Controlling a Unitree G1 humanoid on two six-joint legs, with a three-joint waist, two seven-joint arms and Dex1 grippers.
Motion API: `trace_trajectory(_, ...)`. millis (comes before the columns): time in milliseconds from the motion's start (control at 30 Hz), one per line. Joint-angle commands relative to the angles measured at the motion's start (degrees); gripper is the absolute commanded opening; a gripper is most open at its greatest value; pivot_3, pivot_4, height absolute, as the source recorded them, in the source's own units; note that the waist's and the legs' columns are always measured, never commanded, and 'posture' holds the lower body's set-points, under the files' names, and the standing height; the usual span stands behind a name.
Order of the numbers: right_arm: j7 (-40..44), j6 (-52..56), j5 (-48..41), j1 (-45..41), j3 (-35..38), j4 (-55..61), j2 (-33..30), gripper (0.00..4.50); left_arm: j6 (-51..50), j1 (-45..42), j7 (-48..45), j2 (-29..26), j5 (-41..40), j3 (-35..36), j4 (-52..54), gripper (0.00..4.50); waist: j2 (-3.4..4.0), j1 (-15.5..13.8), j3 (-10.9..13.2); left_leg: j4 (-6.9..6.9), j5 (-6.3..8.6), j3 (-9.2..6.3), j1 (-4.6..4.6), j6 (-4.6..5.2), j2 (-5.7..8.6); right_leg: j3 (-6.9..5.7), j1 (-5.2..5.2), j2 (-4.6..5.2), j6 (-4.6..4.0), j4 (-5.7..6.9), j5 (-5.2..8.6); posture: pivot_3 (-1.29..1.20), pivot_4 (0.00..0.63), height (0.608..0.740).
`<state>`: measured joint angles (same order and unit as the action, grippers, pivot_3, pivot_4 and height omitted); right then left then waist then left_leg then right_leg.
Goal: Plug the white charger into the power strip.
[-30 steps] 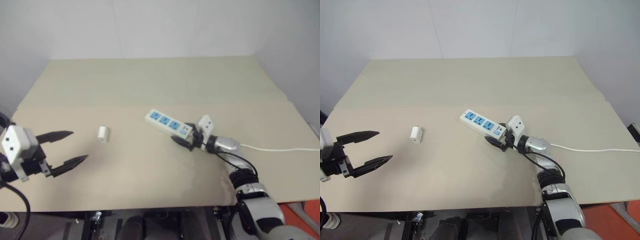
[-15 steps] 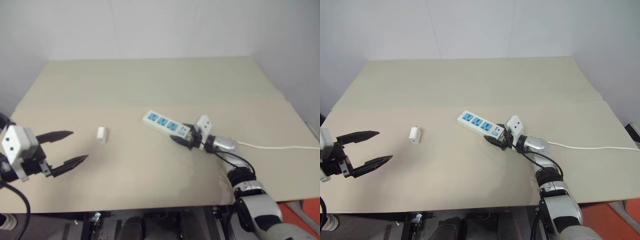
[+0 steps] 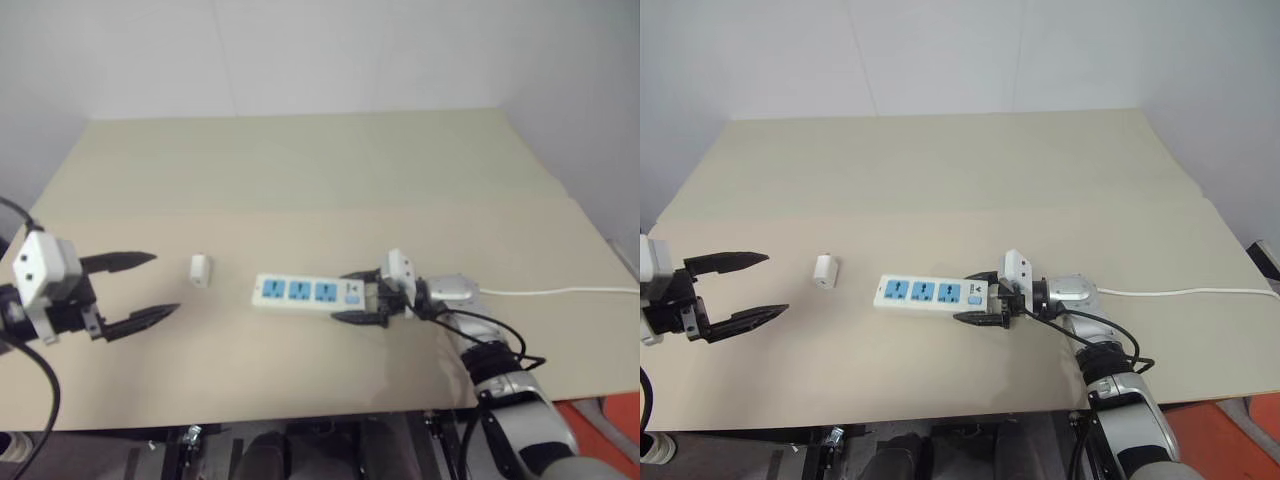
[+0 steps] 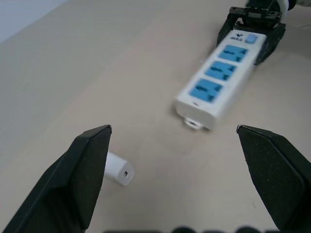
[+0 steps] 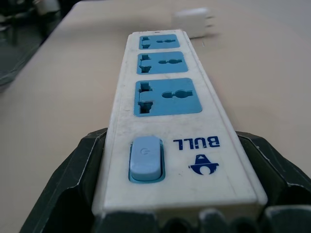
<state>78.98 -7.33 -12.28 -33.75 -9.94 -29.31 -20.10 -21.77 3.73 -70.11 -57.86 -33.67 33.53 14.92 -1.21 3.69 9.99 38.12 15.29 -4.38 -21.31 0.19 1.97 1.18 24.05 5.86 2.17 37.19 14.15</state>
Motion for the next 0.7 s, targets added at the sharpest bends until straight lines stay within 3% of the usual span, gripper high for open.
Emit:
trace_trajectory(33,1.32,-2.96,0.21,-0.36,-1.12,0.68,0.68,3.42,1.18,-3.23,-0.53,-3.11,1.78,-1.60,-2.94,4.50,0.00,0.12,0.00,0.00,0.00,0.00,-0.01,-0.01,0.00,0.00,0.02,-0.04,-0.02,0.00,-0.01,0.00,0.150,0.740)
trace_trajectory(167,0.40,-3.25,0.19,-0.48,-1.17,-0.53,2.14,3.42,3.98,-10.35,-5.18,-8.90,4.02,-5.84,-9.49,4.50,-0.04,0.19,0.01,-0.01,-0.01,0.06,-0.01,-0.05,-0.08,0.11,0.08,-0.18,-0.08,0.00,-0.06,0.00,0.150,0.740)
trace_trajectory(333,0.72,-3.86,0.56,-0.35,-1.71,-1.07,2.77,3.42,17.05,-25.47,-17.14,-15.51,10.01,-17.13,-23.00,4.50,-0.04,0.22,0.02,-0.02,-0.01,0.16,-0.01,-0.08,-0.22,0.16,0.13,-0.38,-0.18,-0.04,-0.14,0.00,0.150,0.740)
trace_trajectory(533,0.41,-4.44,0.96,-0.59,-1.75,-1.93,3.53,3.42,44.97,-56.45,-22.39,-10.86,26.01,-38.72,-46.97,4.50,-0.13,0.24,-0.03,0.11,-0.03,0.69,-0.03,-0.10,-0.35,0.14,0.09,-0.58,-0.24,0.01,-0.22,0.00,0.150,0.740)
trace_trajectory(700,-0.31,-4.47,1.10,0.10,-1.57,-1.21,3.83,3.42,68.56,-72.99,-22.39,-5.13,35.40,-54.57,-65.72,4.50,-0.17,0.43,-0.05,0.22,0.00,1.07,-0.07,-0.06,-0.51,0.20,0.15,-0.62,-0.23,0.12,-0.32,0.00,0.150,0.740)
